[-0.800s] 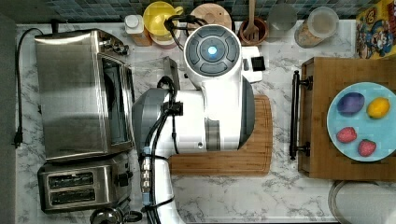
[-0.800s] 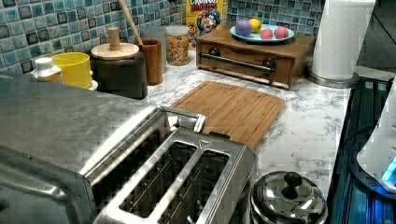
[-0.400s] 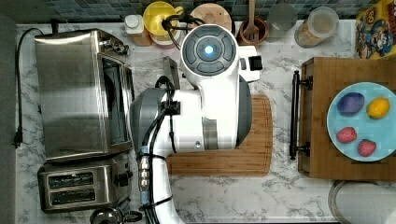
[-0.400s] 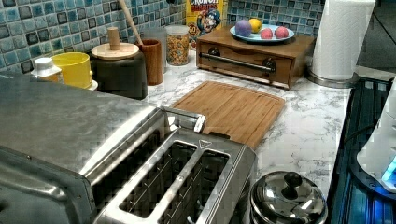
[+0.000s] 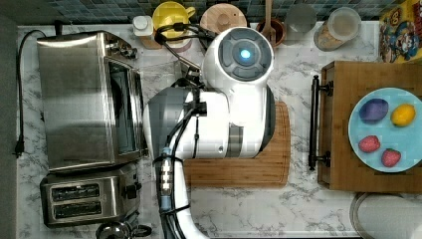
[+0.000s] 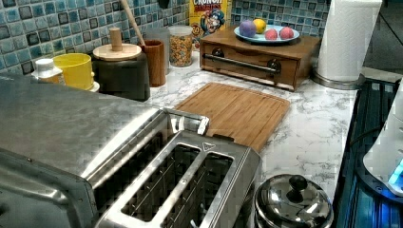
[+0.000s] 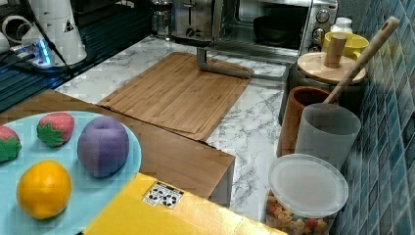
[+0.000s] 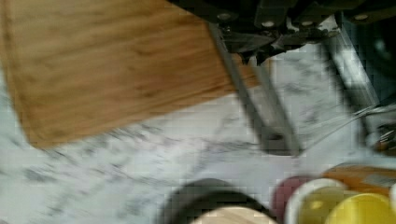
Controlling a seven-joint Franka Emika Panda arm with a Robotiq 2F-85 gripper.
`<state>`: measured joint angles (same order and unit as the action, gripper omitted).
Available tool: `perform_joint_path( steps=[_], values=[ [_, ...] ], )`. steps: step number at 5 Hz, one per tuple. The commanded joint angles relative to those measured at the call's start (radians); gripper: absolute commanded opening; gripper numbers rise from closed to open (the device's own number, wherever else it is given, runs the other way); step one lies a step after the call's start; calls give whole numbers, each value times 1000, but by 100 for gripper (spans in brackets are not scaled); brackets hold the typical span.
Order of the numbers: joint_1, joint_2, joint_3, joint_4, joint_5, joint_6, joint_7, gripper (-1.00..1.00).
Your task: Close the oven.
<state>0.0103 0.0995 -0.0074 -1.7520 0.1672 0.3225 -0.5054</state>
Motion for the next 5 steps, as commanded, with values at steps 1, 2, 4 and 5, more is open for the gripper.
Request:
perform_joint_path(
  steps=[1,2,4,5],
  values=[
    [-154,51,-71,-19,258,-61,-543,-100],
    [-126,47,-68,-65,309,-66,-711,-100],
    [-113,82,-22,-212,426,34,-885,-100],
    [-128,164,6,-189,461,17,-907,-100]
  ],
)
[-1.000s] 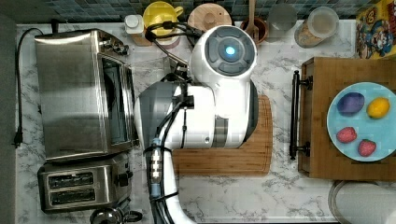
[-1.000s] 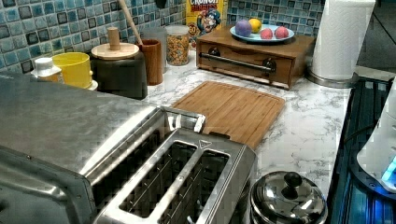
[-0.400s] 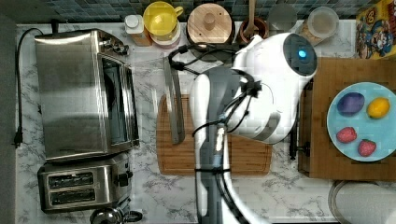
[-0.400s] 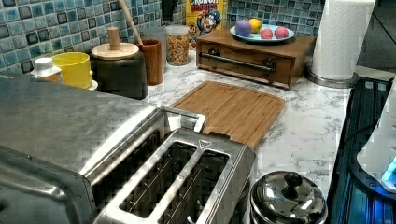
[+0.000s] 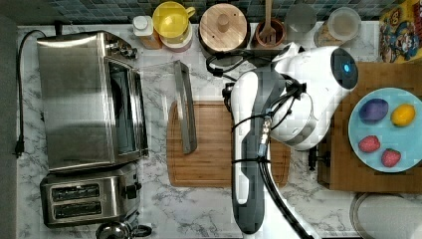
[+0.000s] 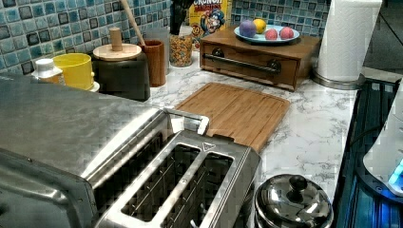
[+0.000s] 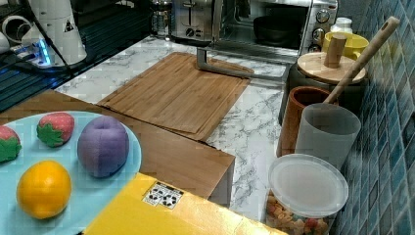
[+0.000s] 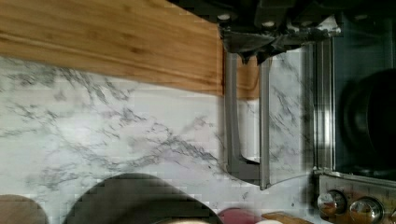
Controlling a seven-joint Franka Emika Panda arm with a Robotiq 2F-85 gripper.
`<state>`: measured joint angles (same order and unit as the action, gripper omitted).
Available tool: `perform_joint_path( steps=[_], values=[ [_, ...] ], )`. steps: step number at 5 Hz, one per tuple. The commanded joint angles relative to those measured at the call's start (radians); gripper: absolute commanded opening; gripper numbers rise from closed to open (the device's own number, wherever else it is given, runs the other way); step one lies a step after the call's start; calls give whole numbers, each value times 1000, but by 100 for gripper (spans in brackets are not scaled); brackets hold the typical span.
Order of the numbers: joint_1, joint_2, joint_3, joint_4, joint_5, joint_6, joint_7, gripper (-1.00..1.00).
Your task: Close the oven.
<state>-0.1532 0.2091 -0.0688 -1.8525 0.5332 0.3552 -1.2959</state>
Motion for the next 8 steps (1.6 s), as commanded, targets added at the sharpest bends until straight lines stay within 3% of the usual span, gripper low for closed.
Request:
perform_joint_path(
  steps=[1,4,5,6,8],
  values=[
    [17,121,71,-89,179,64,-171,-100],
    [-42,206,140,-77,356,271,-253,-100],
    [-42,225,137,-39,358,212,-240,-100],
    [-37,278,139,47,290,79,-192,-100],
    [31,336,174,68,146,88,-170,-100]
  ],
)
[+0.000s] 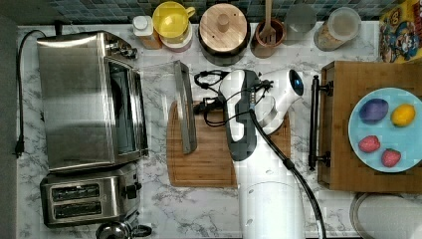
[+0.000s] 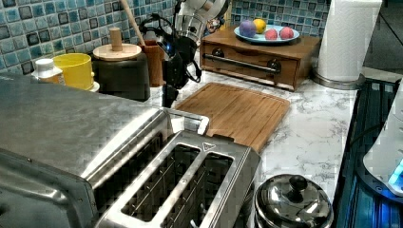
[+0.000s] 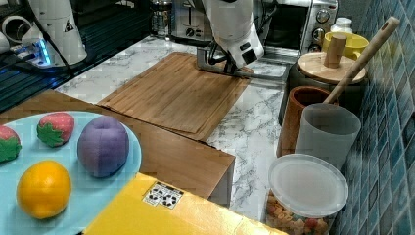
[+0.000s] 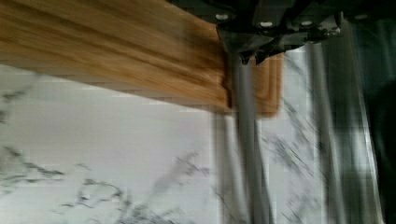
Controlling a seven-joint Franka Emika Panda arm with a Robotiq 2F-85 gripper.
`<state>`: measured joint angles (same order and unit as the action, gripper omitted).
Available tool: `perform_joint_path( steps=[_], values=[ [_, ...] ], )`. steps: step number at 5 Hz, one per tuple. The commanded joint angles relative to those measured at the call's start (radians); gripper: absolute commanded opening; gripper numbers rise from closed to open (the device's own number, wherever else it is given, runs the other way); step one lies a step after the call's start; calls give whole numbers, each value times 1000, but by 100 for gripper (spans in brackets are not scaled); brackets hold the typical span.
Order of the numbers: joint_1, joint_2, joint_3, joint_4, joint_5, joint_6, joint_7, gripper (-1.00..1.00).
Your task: Close the oven.
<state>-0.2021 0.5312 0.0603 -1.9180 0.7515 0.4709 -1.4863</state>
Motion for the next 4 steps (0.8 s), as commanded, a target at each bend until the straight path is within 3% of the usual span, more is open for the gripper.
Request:
perform_joint_path(
  steps=[1,2,4],
  values=[
    [59,10,67,144,-56,-44,36,-100],
    [47,-8,79,142,-10,-50,20,-100],
    [52,4,109,144,-9,-38,75,-100]
  ],
)
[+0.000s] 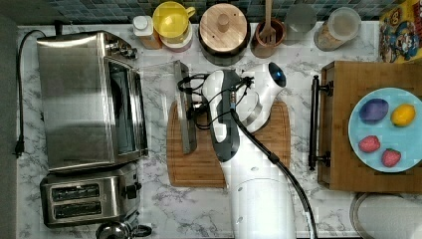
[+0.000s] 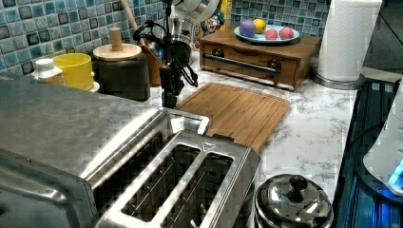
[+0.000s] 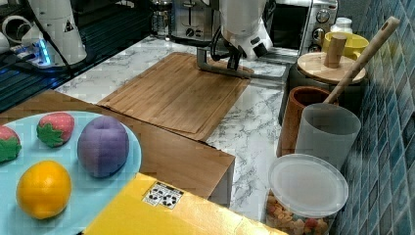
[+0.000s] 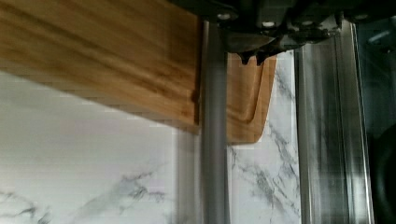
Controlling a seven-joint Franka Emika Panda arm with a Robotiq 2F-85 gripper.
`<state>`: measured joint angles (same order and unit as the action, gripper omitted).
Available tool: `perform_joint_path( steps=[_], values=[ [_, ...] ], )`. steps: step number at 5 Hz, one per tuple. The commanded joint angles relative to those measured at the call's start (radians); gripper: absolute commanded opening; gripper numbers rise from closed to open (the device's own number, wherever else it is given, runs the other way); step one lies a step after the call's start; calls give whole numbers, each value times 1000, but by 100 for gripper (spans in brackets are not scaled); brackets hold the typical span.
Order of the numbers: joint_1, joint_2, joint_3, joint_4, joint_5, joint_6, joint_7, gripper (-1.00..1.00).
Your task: Close the oven.
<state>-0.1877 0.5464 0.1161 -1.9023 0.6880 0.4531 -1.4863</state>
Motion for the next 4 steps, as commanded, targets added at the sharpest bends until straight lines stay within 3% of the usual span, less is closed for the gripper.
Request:
perform_joint_path(
  steps=[1,4],
  values=[
    [25,-37,79,126,96,-78,57,-100],
    [87,-159,126,93,115,-106,83,-100]
  ],
)
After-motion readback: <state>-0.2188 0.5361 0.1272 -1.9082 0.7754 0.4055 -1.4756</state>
